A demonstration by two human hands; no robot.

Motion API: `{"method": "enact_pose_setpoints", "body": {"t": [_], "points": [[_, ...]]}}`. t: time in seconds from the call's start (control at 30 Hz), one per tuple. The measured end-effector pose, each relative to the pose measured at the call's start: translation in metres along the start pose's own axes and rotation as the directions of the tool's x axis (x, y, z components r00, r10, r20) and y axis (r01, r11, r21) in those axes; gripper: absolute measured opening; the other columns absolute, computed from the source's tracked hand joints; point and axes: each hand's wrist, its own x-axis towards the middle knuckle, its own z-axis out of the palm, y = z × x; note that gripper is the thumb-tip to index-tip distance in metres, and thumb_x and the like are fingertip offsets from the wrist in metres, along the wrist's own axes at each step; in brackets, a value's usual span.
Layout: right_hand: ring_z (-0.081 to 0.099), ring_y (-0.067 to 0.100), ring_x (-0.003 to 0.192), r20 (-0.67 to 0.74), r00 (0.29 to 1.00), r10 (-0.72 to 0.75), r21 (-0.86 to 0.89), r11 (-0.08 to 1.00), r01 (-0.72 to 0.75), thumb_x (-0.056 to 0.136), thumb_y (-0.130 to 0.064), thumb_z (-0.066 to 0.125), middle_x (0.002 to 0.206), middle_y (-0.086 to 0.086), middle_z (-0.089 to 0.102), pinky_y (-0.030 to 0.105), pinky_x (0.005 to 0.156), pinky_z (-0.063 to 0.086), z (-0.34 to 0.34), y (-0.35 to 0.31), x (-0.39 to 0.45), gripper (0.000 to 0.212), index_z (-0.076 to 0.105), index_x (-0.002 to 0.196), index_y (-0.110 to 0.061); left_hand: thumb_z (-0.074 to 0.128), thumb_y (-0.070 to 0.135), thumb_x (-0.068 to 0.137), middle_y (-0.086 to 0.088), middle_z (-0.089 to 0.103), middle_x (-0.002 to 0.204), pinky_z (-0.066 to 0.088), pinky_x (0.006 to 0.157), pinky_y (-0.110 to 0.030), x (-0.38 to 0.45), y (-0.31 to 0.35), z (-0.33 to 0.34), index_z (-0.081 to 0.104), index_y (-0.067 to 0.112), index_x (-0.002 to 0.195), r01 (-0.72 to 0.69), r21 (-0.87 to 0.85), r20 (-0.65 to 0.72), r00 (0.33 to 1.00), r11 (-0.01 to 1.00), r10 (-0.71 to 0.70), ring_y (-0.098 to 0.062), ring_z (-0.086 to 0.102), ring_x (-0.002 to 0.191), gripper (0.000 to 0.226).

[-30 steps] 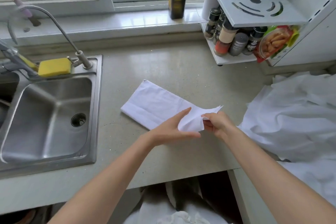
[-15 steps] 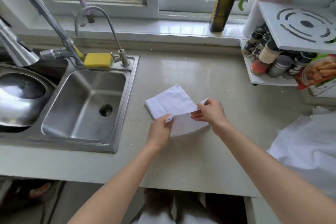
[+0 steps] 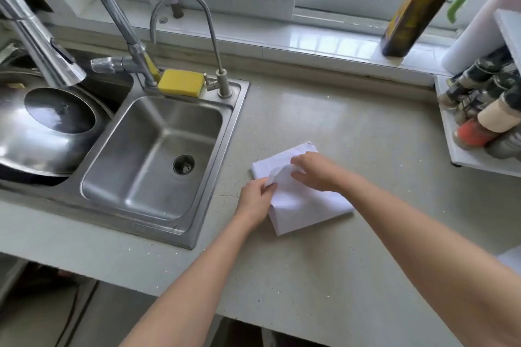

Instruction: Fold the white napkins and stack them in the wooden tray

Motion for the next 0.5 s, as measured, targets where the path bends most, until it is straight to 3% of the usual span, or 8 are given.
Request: {"method": "enact_pose_setpoints", "body": {"t": [0.03, 0.1, 0.17, 0.27, 0.37, 0.5], "points": [[0.042, 0.025, 0.087, 0.014, 1.000, 0.008, 0.006, 1.000, -0.008, 0.095, -0.019, 0.043, 0.072, 0.000, 0.047, 0.033, 0.068, 0.033, 0.000, 0.000, 0.003, 0.029, 0.038, 0.067, -0.019, 0.053, 0.025, 0.096, -0.006, 0.050, 0.071, 0.034, 0.055, -0.024, 0.001, 0.000, -0.001, 0.059, -0.003, 0.084, 0.031, -0.002, -0.009, 0.999, 1.000, -0.031, -0.016, 0.043, 0.062, 0.031], [0.039, 0.022, 0.080, 0.003, 1.000, 0.009, -0.049, 0.999, -0.009, 0.094, -0.016, 0.040, 0.064, -0.004, 0.036, 0.033, 0.067, 0.032, 0.001, 0.001, 0.010, 0.035, 0.027, 0.062, -0.019, 0.055, 0.034, 0.095, -0.016, 0.061, 0.081, 0.047, 0.061, -0.027, 0.004, -0.002, -0.003, 0.060, -0.003, 0.094, 0.098, -0.046, 0.000, 0.995, 0.994, -0.098, -0.019, 0.056, 0.068, 0.037], [0.042, 0.024, 0.077, 0.026, 1.000, -0.011, -0.114, 0.993, 0.014, 0.092, -0.016, 0.041, 0.063, -0.005, 0.034, 0.032, 0.071, 0.034, 0.001, 0.001, 0.016, 0.035, 0.026, 0.061, -0.020, 0.058, 0.038, 0.092, -0.020, 0.066, 0.095, 0.058, 0.068, -0.034, 0.001, -0.001, -0.003, 0.059, -0.001, 0.100, 0.195, -0.178, 0.056, 0.981, 0.965, -0.188, -0.025, 0.066, 0.079, 0.040], [0.046, 0.027, 0.074, 0.064, 0.998, -0.010, -0.156, 0.988, 0.020, 0.088, -0.016, 0.044, 0.067, -0.003, 0.040, 0.033, 0.071, 0.039, -0.001, -0.005, 0.026, 0.030, 0.028, 0.063, -0.021, 0.059, 0.037, 0.093, -0.013, 0.070, 0.099, 0.060, 0.071, -0.035, -0.014, 0.002, -0.001, 0.059, 0.004, 0.101, 0.346, -0.296, 0.185, 0.935, 0.891, -0.302, -0.026, 0.070, 0.087, 0.034], [0.044, 0.026, 0.077, 0.076, 0.997, -0.001, -0.154, 0.988, 0.013, 0.090, -0.013, 0.042, 0.081, 0.001, 0.045, 0.030, 0.069, 0.036, -0.005, -0.014, 0.031, 0.018, 0.037, 0.074, -0.019, 0.054, 0.029, 0.096, -0.010, 0.071, 0.104, 0.059, 0.077, -0.036, -0.027, -0.002, 0.002, 0.061, 0.006, 0.110, 0.399, -0.214, 0.308, 0.894, 0.892, -0.326, -0.024, 0.070, 0.092, 0.028], [0.053, 0.026, 0.090, 0.073, 0.997, 0.031, -0.178, 0.984, -0.017, 0.092, -0.011, 0.037, 0.096, 0.005, 0.055, 0.028, 0.065, 0.036, -0.004, -0.019, 0.031, 0.009, 0.044, 0.091, -0.016, 0.043, 0.016, 0.099, -0.018, 0.066, 0.098, 0.060, 0.074, -0.036, -0.035, -0.011, 0.003, 0.060, -0.004, 0.105, 0.425, -0.142, 0.291, 0.881, 0.894, -0.373, -0.028, 0.068, 0.085, 0.026]]}}
